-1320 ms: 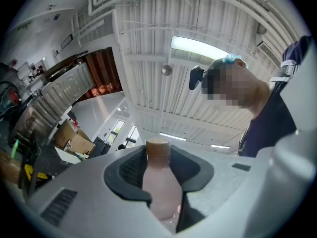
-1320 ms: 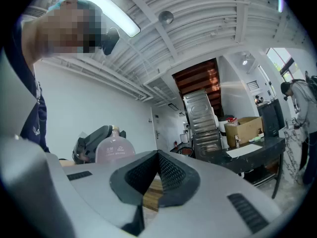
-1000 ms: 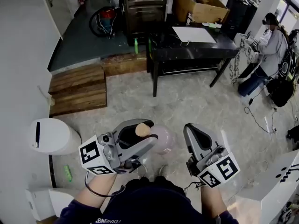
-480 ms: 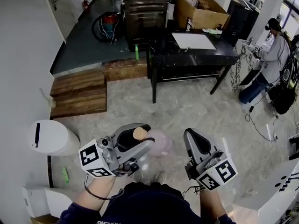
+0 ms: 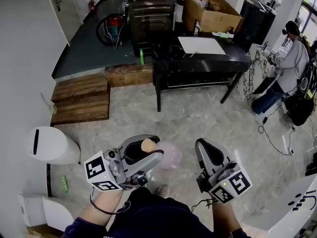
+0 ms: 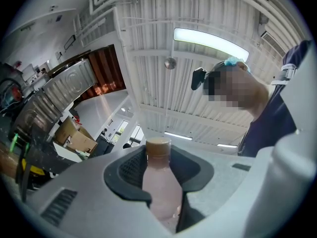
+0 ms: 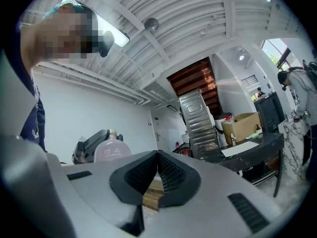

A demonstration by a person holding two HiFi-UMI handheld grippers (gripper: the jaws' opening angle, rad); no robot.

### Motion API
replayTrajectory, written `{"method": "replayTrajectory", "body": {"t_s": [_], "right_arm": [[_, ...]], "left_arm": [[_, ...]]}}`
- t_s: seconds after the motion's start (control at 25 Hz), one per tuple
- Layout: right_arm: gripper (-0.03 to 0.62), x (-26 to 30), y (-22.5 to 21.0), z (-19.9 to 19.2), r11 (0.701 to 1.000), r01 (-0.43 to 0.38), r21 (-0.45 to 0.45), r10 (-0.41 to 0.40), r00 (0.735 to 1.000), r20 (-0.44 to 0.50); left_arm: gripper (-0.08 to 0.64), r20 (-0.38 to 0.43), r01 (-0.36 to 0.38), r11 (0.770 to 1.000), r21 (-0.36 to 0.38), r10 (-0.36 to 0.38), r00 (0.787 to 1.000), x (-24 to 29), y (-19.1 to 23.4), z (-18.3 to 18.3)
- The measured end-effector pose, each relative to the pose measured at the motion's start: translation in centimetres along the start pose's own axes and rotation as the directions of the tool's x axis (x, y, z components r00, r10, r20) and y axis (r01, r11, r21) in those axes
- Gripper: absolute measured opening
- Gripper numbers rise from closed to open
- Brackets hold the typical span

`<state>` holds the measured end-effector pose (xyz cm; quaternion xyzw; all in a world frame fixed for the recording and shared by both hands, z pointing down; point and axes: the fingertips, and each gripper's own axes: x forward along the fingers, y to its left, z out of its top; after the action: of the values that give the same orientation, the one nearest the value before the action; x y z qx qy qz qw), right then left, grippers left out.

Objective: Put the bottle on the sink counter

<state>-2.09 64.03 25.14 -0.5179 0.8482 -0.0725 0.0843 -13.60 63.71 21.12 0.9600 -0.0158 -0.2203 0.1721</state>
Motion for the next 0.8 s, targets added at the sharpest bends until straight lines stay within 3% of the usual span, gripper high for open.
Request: {"method": "replayTrajectory", "body": {"t_s": [0.44,0.8], "right_arm": [[0.025,1.3,-3.8,0.1,1.000,-0.012,0.012,0.012,1.000,-0.014],[0.025,5.1,-6.7,-0.7,1.000,-0.015,0.020,0.016,1.000,-0.025]], "left_arm": [[0.138,-0.001,-0.009,1.000,0.003,0.009,1.000,2.7,3.1,-0.2],[0.138,0.008,-0.013,1.000,-0.004,0.013,1.000,3.4,8.0,0.2]]}}
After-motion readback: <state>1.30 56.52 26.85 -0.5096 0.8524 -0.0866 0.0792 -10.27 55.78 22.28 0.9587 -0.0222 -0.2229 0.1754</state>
